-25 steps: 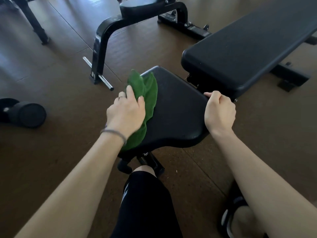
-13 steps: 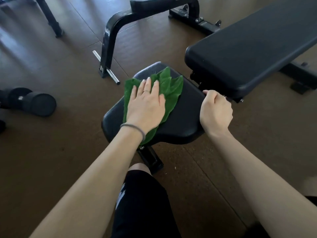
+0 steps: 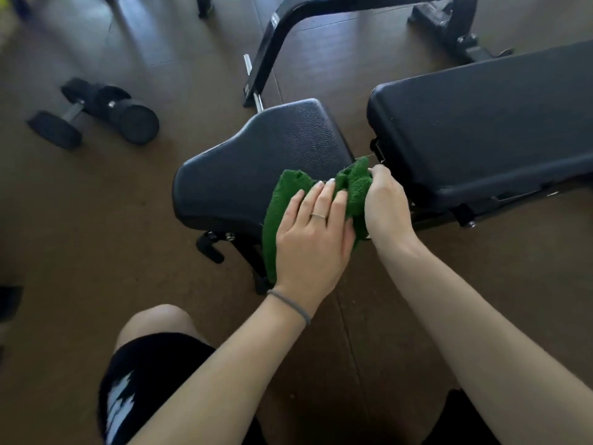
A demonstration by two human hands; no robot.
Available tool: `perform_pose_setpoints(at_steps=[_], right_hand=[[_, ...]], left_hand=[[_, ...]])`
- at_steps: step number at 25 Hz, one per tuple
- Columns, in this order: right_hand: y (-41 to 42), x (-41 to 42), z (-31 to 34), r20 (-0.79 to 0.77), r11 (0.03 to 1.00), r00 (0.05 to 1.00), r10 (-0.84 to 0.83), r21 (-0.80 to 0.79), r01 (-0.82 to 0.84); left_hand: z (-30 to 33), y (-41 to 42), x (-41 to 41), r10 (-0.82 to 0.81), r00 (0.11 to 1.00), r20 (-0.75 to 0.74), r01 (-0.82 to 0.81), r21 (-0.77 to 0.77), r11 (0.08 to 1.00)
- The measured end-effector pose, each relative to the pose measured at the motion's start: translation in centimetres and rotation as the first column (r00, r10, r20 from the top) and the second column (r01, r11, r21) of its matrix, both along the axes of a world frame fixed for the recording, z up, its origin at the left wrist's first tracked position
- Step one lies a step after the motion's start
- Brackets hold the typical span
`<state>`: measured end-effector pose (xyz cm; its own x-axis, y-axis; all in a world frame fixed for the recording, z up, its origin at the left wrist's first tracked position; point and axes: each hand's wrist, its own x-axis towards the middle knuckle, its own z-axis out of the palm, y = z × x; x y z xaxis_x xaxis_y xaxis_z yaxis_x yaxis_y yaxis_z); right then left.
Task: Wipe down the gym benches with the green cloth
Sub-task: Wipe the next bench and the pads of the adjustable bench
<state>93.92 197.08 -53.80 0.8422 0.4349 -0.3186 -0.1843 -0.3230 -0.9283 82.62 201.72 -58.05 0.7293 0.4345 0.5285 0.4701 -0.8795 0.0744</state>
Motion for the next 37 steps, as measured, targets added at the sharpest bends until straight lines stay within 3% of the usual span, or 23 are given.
perform_pose_setpoints(at_steps=[4,9,12,13,15,16,18,19,21,22,25,28,32,37], right_hand=[[0.3,0.6,-0.8,-0.062,0.995,0.993,0.098,0.011,-0.098],[1.1,0.4,-1.4,0.007,0.985,0.985,0.17,-0.042,-0.169],[1.1,1.5,-1.2,-0.123,0.979,0.971,0.205,0.045,-0.201],[0.8,2.3,-0.7,-0.08,0.979,0.978,0.195,0.082,-0.188],[-0.1,4.4,1.1,0.253,0.98,0.952,0.174,0.053,-0.193],[-0.6,5.8,1.8,0.464,0.983,0.872,0.157,0.012,-0.184],[-1.3,9.0,2.2,0.747,0.957,0.599,0.288,-0.216,-0.192],[-1.7,10.5,1.6,0.77,0.894,0.46,0.443,-0.418,-0.161],[-2.5,12.5,-0.6,0.641,0.715,0.368,0.673,-0.692,-0.102],[-2.8,12.9,-1.4,0.617,0.686,0.361,0.699,-0.722,-0.096],[-2.7,12.7,-1.9,0.673,0.729,0.332,0.661,-0.68,-0.073],[-2.5,12.4,-2.2,0.697,0.749,0.327,0.638,-0.66,-0.053],[-3.0,13.2,-2.3,0.716,0.778,0.354,0.603,-0.626,-0.059],[-2.8,13.3,-2.9,0.781,0.837,0.337,0.526,-0.546,-0.042]], left_hand=[[0.5,3.5,-2.9,-0.112,0.986,-0.124,0.125,0.102,0.987],[0.9,4.8,-4.7,0.098,0.994,-0.05,-0.1,-0.037,0.994],[1.8,2.1,-0.5,-0.004,0.992,-0.128,0.0,-0.03,1.0],[2.1,1.6,0.7,-0.036,0.982,-0.183,0.03,-0.031,0.999],[2.6,1.2,3.1,-0.083,0.949,-0.305,0.068,-0.06,0.996],[2.9,1.3,4.4,-0.112,0.928,-0.356,0.089,-0.08,0.993],[3.6,2.3,6.9,-0.171,0.888,-0.426,0.102,-0.18,0.978],[4.0,2.9,7.8,-0.195,0.879,-0.435,0.091,-0.248,0.965],[4.3,3.5,8.2,-0.201,0.882,-0.426,0.066,-0.311,0.948],[4.2,3.1,7.7,-0.18,0.892,-0.413,0.057,-0.292,0.955],[3.5,0.3,3.7,-0.142,0.917,-0.373,0.099,-0.13,0.986],[3.6,-0.2,2.6,-0.223,0.863,-0.453,0.222,-0.056,0.973],[4.7,3.6,8.2,-0.255,0.842,-0.476,0.128,-0.284,0.95],[4.5,10.7,12.3,-0.146,0.884,-0.444,-0.006,-0.322,0.947]])
